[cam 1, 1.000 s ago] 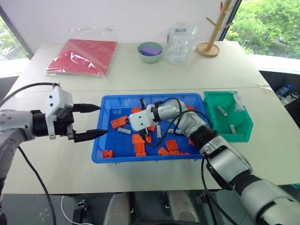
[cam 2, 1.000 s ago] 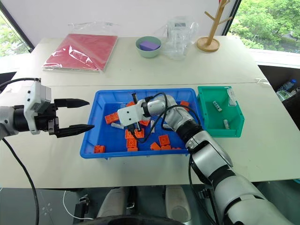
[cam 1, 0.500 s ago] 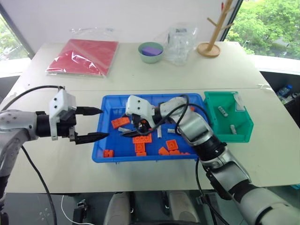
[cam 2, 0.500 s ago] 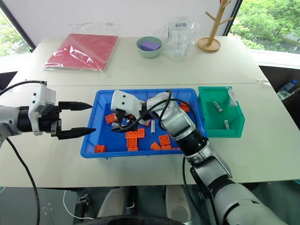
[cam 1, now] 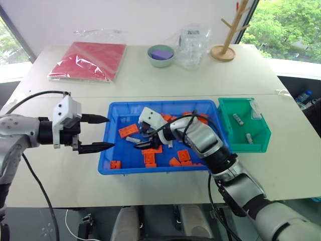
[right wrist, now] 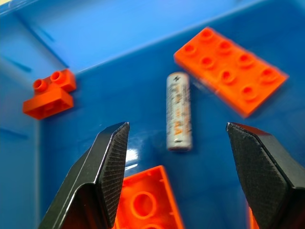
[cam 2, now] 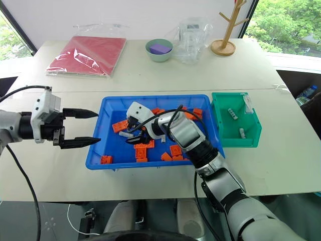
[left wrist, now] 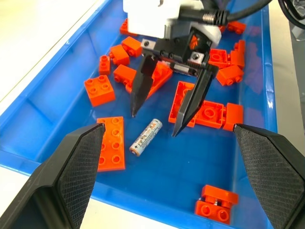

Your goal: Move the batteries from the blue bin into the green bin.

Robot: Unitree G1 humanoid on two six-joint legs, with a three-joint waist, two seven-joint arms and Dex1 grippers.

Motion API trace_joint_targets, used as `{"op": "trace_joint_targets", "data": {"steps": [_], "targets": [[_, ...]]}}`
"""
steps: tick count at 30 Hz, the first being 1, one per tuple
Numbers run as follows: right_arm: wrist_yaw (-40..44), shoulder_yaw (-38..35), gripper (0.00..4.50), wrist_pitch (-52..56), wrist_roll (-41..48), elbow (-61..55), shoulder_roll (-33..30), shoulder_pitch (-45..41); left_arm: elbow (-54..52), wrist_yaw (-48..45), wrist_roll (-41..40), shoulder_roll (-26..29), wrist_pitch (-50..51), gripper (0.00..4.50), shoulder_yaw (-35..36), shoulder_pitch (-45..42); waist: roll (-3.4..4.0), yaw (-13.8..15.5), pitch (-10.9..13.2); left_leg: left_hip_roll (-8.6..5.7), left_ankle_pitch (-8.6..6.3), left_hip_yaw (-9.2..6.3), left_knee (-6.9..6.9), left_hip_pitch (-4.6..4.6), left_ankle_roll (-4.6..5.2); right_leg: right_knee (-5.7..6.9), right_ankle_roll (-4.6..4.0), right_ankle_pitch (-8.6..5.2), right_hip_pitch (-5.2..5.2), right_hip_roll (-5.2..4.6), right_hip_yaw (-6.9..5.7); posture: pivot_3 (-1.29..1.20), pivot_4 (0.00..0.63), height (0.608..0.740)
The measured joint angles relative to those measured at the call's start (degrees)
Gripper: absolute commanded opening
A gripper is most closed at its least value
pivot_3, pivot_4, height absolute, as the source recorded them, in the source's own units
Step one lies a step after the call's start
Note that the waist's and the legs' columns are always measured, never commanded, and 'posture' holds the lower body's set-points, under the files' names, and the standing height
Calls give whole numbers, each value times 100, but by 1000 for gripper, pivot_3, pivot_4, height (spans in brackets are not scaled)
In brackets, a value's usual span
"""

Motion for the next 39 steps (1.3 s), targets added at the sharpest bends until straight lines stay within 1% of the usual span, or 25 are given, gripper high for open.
{"op": "trace_joint_targets", "data": {"steps": [1,4,5,6,8,9,13,16,19,21,22,23,25,27,30,34,36,37,39], "targets": [[-12,42,3322,-16,8,15,53,8,0,0,-1,4,1,4500,4,-1,0,-3,0,0,0,0,0,0,0,0,0,0,0,1,0,0,150,736],[-144,174,2521,-273,-6,245,203,14,0,5,-2,6,6,4500,6,-1,0,0,0,1,0,-1,0,0,0,0,0,0,0,1,0,0,150,736],[-186,187,1976,-375,-12,307,222,14,0,12,-3,6,11,4500,6,-2,0,0,0,0,0,0,0,0,0,0,0,0,0,0,0,0,150,736],[-209,197,1541,-448,-12,343,221,14,0,22,-3,6,18,4500,6,-3,0,8,0,0,0,-1,0,0,0,-1,0,0,1,-1,0,0,150,736],[-217,199,408,-487,-9,346,215,14,0,30,-3,6,29,4500,6,-3,-3,13,-2,0,0,-1,0,-1,0,-2,0,0,2,-2,0,0,150,736],[-216,198,84,-485,2,339,205,13,0,33,-4,5,30,4500,6,-3,-3,11,-2,0,0,-1,0,-1,0,-2,0,0,1,-2,0,0,150,736],[-177,104,95,-232,122,32,-44,2,0,44,-9,-13,31,4500,3,-32,-3,14,-2,0,0,-3,0,-2,0,-1,0,0,0,-1,0,0,150,736],[-72,-306,95,308,480,-665,-348,-100,-3,63,-31,-45,31,4500,-18,-82,-4,15,-1,1,0,-4,0,-4,0,-2,1,0,0,-2,0,0,150,736],[-62,-1136,95,1099,1033,-1447,-744,-238,-44,75,-50,-132,31,4500,-114,-133,-3,38,-1,1,0,-5,0,-4,0,-3,1,1,0,-3,-1,0,150,736],[-108,-1732,95,1515,1281,-1815,-1205,-340,-51,70,-49,-193,30,4500,-189,-129,-5,66,-2,0,0,-5,0,-4,0,-7,0,0,2,-7,-1,0,150,736],[-146,-2089,95,1737,1395,-1989,-1597,-318,-60,79,-49,-263,23,4500,-214,-159,-6,100,-2,-1,0,-5,0,-4,0,-12,-1,-1,3,-10,-1,0,150,736],[-174,-2312,95,1846,1427,-2043,-1807,-287,-60,88,-48,-277,20,4500,-227,-161,-6,120,-2,-2,-1,-3,0,-4,1,-13,-2,-1,2,-11,-1,0,150,736],[-223,-2710,95,2030,1535,-2236,-2505,10,-67,132,-49,-376,12,4500,-331,-268,-7,171,-3,-2,-1,-2,-2,-4,2,-17,-4,-3,3,-11,-1,0,150,736],[-249,-3009,95,2096,1574,-2326,-3059,412,-51,146,-46,-434,10,4500,-415,-336,-7,181,-1,-3,-2,-1,-2,-7,2,-19,-5,-3,1,-10,0,0,150,736],[-295,-3543,95,2172,1648,-2367,-3705,966,-32,136,-36,-491,-11,4500,-471,-421,-6,169,-1,-4,-2,3,-2,-7,3,-20,-5,-3,-1,-8,5,0,150,736],[-365,-4211,95,2136,1707,-2494,-4300,1770,72,106,8,-534,-95,4500,-625,-542,-8,161,-1,-2,-2,1,-2,-3,4,-20,-4,-3,1,1,7,0,150,736],[-429,-4350,1179,2068,1714,-2495,-4360,2073,172,98,43,-554,-100,4500,-661,-641,-8,145,-1,-2,-2,3,-1,-3,4,-20,-4,-3,0,3,11,0,150,736],[-467,-4371,1557,2032,1715,-2487,-4361,2160,184,97,54,-564,-110,4500,-665,-681,-8,141,-1,-2,-2,3,0,-1,4,-20,-3,-3,1,4,12,0,150,736],[-620,-4382,2588,1941,1712,-2405,-4360,2213,188,93,80,-581,-129,4500,-692,-730,-8,136,-1,-3,-1,7,0,0,4,-19,-3,-3,0,3,18,0,150,736]]}}
